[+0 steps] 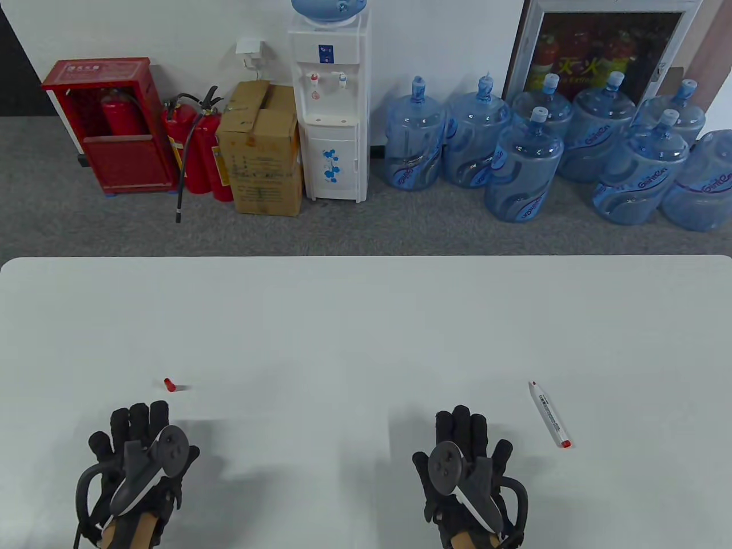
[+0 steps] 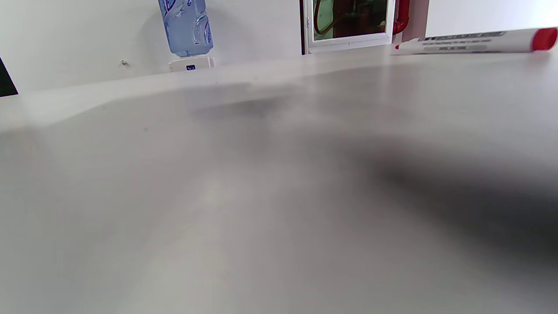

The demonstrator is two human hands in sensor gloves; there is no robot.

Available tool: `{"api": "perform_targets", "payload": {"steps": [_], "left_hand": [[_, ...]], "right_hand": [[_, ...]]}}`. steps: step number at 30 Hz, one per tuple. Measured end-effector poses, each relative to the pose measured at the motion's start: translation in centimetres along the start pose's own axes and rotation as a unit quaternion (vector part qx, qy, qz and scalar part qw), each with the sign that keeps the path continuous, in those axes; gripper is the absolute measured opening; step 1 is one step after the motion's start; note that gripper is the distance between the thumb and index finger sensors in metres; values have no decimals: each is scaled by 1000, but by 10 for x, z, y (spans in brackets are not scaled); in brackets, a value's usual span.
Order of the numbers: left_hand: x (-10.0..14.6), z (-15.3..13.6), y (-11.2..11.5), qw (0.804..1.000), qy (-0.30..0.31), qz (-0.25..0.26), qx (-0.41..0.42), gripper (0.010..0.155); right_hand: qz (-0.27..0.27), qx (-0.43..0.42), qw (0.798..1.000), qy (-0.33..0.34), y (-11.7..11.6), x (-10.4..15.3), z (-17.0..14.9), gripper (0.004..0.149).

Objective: Insert the marker cap back onto the marker

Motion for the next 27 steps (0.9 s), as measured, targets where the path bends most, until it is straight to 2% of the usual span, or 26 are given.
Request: {"api": "perform_targets", "payload": {"steps": [6,9,14,22,27], "left_hand": [[-12,-42,6,995,-76,-2,68,90],[-22,-48,4,994,-86,-1,70,87],[-52,-32,-23,996,-79,29,-10,81],[-93,-4,-28,994,-70,21,-80,68],[-106,2,-29,993,-70,15,-94,66]], "right_hand": [[4,-3,1000,-4,1,0,-4,79],[6,-12,1000,-6,1,-1,-5,79],[14,-16,1000,-14,0,-7,-10,79],[18,-19,999,-22,0,-11,-16,79],[27,-20,999,-24,-2,-12,-15,79]]}}
Point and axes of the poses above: the tracker on the back of each hand, its own z axis roughly to the thumb side, its own x axis roughly from the fingertips to the wrist, y = z × x, the point moved 5 cm from there along -x, roughly from the wrist to the fingertips, and after that the axes turned 13 degrees about -x, right-handed, at the moved point
